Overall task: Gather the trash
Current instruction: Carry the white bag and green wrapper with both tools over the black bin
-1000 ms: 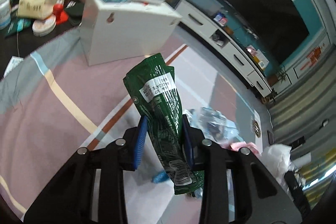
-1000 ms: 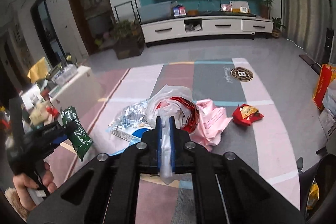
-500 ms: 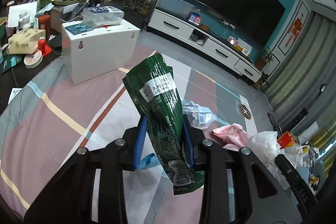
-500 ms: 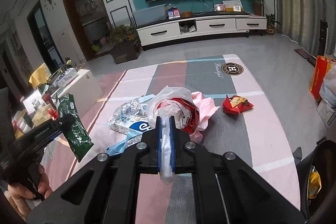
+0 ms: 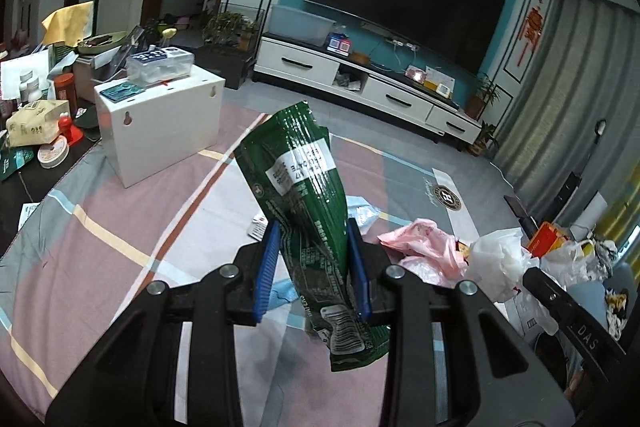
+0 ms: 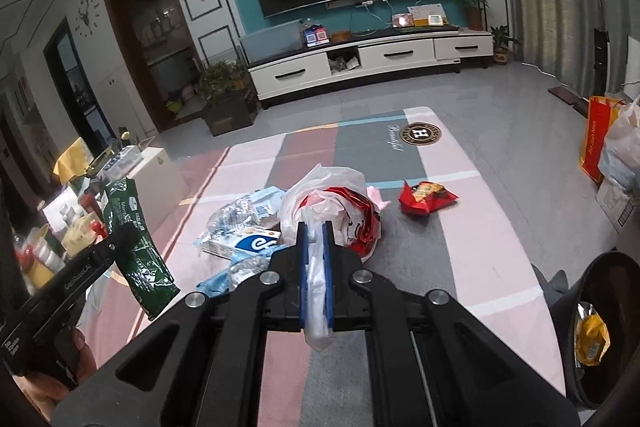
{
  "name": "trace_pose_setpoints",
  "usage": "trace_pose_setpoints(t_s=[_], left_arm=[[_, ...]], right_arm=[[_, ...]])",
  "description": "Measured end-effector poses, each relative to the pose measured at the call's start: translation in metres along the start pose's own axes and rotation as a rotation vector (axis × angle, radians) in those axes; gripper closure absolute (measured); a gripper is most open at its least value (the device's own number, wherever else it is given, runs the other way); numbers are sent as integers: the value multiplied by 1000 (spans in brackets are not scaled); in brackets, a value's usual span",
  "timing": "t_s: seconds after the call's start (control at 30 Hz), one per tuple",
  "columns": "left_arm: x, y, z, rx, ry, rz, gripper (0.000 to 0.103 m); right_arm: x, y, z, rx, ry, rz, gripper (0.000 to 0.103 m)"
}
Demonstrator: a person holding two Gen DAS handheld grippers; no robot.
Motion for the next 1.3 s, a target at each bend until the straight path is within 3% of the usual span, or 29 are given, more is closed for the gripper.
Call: trace_pose_setpoints(t_s=[0.8, 1.3], left_arm=[[-24, -57, -28, 178, -7, -121, 69], [-24, -109, -57, 126, 116, -337, 69]], right_arm=[[-42, -37, -3, 86, -57, -77, 95], [-99, -80, 15, 161, -207, -191, 95]])
Point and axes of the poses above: each gripper's, at about its wrist camera, not at the fingertips, and x roughly the way its jaws point, y to its left, z to its top, the point moved 2 cm from there along x, roughly the way its jaws point, and after that the axes turned 9 degrees about -y, right-handed, at the moved point
